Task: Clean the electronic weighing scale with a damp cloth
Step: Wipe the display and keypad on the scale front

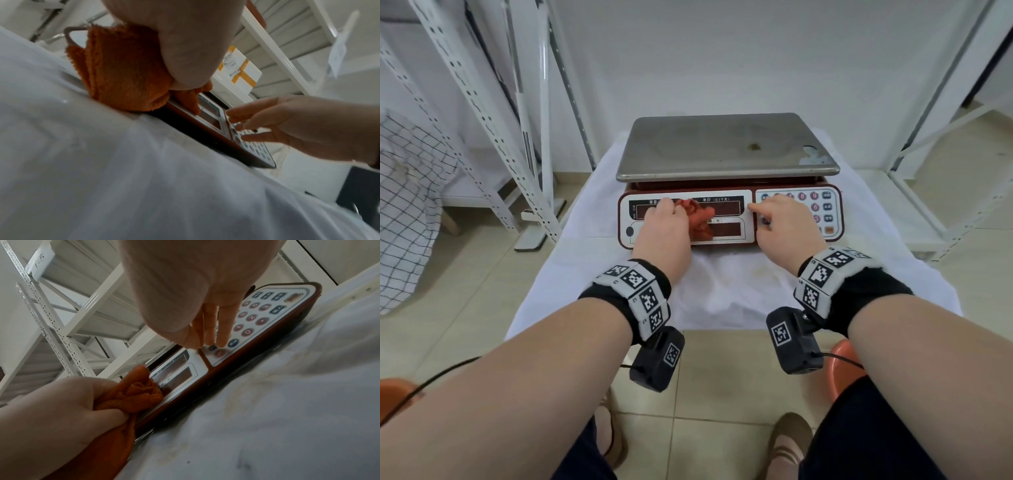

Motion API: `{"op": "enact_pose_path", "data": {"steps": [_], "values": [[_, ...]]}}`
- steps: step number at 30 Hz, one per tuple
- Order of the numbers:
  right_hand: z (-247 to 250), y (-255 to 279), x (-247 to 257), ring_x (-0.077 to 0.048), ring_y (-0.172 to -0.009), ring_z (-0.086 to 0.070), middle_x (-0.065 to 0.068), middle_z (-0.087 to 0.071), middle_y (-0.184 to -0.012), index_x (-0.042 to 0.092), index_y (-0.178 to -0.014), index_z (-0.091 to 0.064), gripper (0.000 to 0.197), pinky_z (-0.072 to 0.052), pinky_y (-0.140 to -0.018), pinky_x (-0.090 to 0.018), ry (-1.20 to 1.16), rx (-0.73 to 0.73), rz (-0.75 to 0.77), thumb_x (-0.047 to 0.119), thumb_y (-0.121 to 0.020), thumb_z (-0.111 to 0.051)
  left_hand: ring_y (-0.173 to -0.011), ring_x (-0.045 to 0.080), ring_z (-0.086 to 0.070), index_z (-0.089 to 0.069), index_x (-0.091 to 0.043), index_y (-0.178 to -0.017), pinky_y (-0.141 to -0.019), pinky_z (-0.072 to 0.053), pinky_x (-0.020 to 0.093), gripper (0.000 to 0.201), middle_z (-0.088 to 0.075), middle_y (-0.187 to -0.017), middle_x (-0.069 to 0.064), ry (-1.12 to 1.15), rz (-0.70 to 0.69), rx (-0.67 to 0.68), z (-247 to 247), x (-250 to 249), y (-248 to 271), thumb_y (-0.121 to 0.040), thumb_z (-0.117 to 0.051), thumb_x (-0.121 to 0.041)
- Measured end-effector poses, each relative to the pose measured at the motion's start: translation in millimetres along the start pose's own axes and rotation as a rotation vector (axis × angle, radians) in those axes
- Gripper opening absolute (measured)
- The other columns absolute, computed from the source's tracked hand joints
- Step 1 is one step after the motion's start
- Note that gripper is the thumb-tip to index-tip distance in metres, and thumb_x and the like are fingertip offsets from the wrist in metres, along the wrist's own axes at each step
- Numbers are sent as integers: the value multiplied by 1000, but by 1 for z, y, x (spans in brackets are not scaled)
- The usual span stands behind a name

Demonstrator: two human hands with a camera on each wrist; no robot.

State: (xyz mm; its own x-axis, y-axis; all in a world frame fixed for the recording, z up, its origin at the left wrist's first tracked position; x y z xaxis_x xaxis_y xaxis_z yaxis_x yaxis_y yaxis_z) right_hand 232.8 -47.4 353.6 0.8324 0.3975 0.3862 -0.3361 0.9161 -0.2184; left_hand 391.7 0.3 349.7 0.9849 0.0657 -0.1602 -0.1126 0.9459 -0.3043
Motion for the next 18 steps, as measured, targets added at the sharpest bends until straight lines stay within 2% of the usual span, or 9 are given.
{"op": "enact_pose_path", "data": {"steps": [3, 6, 8, 10, 14, 16, 18], "values": [[-1, 0, 1, -24, -123, -47, -10, -55, -130, 12, -131, -56, 44, -36, -106, -35, 2, 10, -2, 9, -88, -45, -104, 25, -43, -48, -7, -128, -86, -37, 29, 37, -43, -114, 7, -38, -148, 91, -9, -10, -1, -91, -48, -9], [4, 2, 1, -26, -117, -49, -11, -59, -122, 8, -125, -60, 41, -37, -99, -32, 20, 6, -4, 5, -87, -44, -107, 26, -45, -53, -9, -127, -90, -43, 33, 40, -46, -113, 8, -15, -185, 147, -6, -4, -6, -88, -57, -18], [9, 6, -1, -26, -114, -50, -12, -60, -118, 5, -120, -62, 39, -36, -96, -31, 11, 2, -13, 3, -86, -44, -105, 29, -49, -60, -9, -120, -90, -45, 37, 35, -49, -111, 12, 28, -140, 76, 7, 2, -12, -86, -52, -8], [12, 8, -5, -25, -114, -50, -11, -59, -120, 7, -122, -61, 38, -35, -98, -30, -8, -3, -40, 5, -88, -46, -102, 30, -52, -63, -9, -114, -86, -45, 36, 35, -49, -109, 14, 114, -38, -19, 17, 4, -15, -85, -46, -2], [13, 9, -17, -25, -112, -51, -9, -58, -121, 13, -126, -59, 39, -36, -97, -30, -13, -3, -79, 9, -88, -50, -102, 31, -50, -59, -4, -111, -86, -43, 37, 30, -47, -112, 14, 143, 116, -69, 10, -10, -16, -87, -42, -3], [13, 9, -21, -23, -111, -53, -8, -58, -121, 16, -129, -58, 41, -36, -97, -28, -25, -7, -79, 10, -88, -51, -105, 30, -47, -55, -2, -115, -87, -41, 34, 31, -44, -116, 13, 117, 98, -59, 4, -26, -15, -87, -42, -3], [14, 9, -23, -24, -108, -55, -8, -59, -119, 17, -128, -58, 41, -37, -96, -28, -28, -14, -74, 12, -88, -52, -108, 29, -43, -51, -3, -116, -87, -40, 33, 31, -41, -119, 12, 88, 20, -25, -3, -42, -15, -86, -43, -2]]}}
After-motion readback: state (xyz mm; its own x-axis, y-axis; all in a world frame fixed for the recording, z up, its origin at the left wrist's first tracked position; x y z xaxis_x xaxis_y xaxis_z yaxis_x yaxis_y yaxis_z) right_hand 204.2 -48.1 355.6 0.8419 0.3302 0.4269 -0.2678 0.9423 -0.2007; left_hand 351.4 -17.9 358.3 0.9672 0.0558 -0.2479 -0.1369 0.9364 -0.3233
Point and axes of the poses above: each hand's wrist, its own y-axis away from the middle knuckle, its own z-axis out of the back of the hand, x = y × z, the point moved 8 cm from there along -y, towards the middle knuckle
